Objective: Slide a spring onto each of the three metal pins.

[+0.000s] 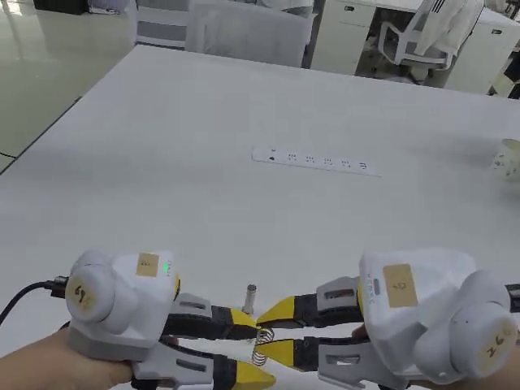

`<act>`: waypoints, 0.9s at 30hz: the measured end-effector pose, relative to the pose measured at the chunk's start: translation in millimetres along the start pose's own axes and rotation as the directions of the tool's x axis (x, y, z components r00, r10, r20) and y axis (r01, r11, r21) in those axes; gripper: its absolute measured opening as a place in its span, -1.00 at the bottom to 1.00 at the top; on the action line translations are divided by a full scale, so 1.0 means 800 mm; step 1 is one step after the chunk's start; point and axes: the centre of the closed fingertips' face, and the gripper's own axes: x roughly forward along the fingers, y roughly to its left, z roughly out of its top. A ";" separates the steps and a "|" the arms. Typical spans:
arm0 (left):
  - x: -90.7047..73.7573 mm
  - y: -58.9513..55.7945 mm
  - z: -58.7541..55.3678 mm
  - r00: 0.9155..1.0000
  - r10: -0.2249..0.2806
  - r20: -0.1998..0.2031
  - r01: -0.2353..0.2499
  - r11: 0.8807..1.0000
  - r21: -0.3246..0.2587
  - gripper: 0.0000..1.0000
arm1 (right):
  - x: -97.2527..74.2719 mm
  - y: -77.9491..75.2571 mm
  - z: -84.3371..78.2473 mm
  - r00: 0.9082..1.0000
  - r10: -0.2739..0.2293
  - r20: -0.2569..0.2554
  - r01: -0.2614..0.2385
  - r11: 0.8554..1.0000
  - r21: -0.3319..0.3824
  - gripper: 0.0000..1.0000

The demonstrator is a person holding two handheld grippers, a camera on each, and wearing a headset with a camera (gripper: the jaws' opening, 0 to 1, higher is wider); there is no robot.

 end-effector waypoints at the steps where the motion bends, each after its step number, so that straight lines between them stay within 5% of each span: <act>1: -0.001 0.000 0.000 1.000 0.003 0.001 -0.003 1.000 -0.002 -0.45 | 0.001 0.000 -0.001 1.000 0.000 -0.001 0.000 1.000 0.000 -0.85; 27: -0.044 0.011 -0.014 0.993 0.118 0.011 -0.117 0.990 -0.074 -0.07 | 0.000 -0.007 -0.009 0.999 -0.042 -0.015 0.042 0.999 0.003 -0.85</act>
